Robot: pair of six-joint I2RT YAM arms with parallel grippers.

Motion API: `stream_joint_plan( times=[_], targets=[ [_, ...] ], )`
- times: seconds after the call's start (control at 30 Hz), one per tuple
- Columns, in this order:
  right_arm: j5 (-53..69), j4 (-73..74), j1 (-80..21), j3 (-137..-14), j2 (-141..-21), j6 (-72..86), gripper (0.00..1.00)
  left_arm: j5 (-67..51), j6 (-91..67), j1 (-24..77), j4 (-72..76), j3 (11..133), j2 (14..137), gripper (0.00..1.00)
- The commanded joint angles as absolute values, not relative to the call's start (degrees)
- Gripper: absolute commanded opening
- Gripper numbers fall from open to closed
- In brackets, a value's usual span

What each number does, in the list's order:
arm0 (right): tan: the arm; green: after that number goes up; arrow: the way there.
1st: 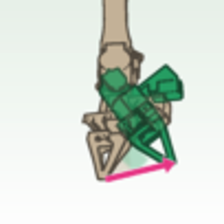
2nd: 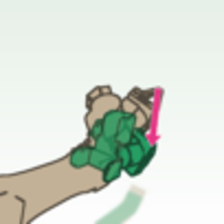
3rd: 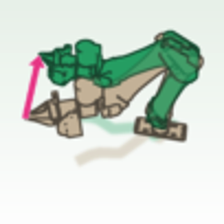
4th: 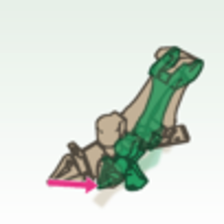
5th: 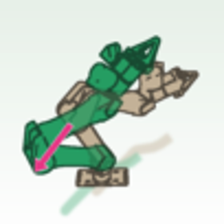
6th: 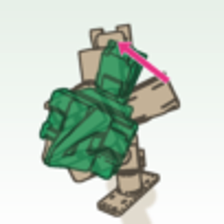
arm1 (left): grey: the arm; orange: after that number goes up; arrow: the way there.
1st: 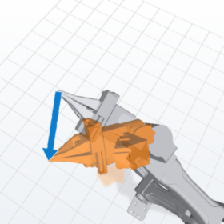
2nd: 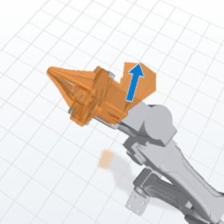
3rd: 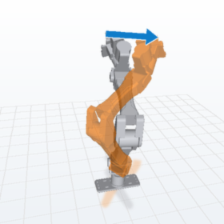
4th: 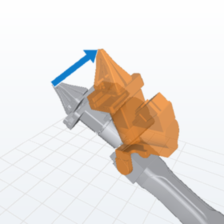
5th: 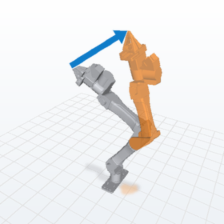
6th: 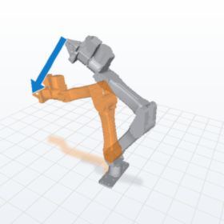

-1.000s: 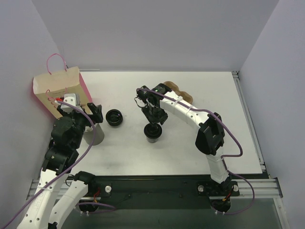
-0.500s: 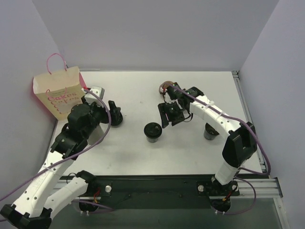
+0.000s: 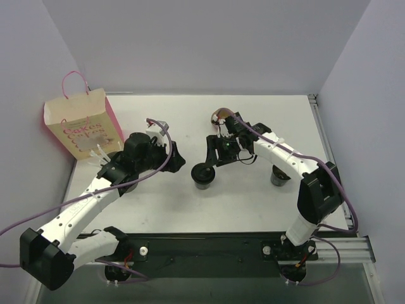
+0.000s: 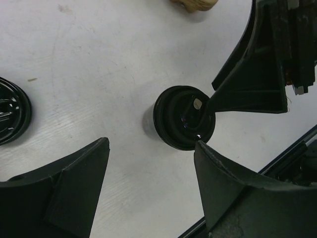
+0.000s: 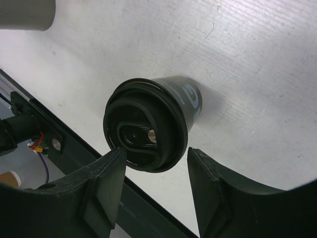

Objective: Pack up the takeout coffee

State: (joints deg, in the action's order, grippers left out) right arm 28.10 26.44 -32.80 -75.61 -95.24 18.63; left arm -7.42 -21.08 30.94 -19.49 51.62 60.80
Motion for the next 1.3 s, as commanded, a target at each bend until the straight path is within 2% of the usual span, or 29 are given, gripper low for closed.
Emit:
stream_joint_plan(
  times=[0.0, 0.7, 0.93, 1.27],
  targets=[
    [30.32, 23.47, -32.26, -75.23, -96.15, 19.60, 0.52, -11.78, -26.10, 31.29, -12.75, 49.14, 61.70, 0.79],
    [30.32, 23.03, -32.34, -73.74, -99.23, 17.75, 0.49, -16.70, -33.13, 31.38, -1.06, 41.22, 68.02, 0.74],
    [31.02, 21.62, -32.43, -72.95, -99.67, 18.02, 0.43, -17.84, -34.19, 31.38, 2.55, 40.08, 69.78, 0.74],
    [30.76, 20.30, -32.34, -71.02, -100.19, 17.93, 0.40, -18.54, -34.54, 31.38, 4.83, 38.85, 72.95, 0.72]
  ],
)
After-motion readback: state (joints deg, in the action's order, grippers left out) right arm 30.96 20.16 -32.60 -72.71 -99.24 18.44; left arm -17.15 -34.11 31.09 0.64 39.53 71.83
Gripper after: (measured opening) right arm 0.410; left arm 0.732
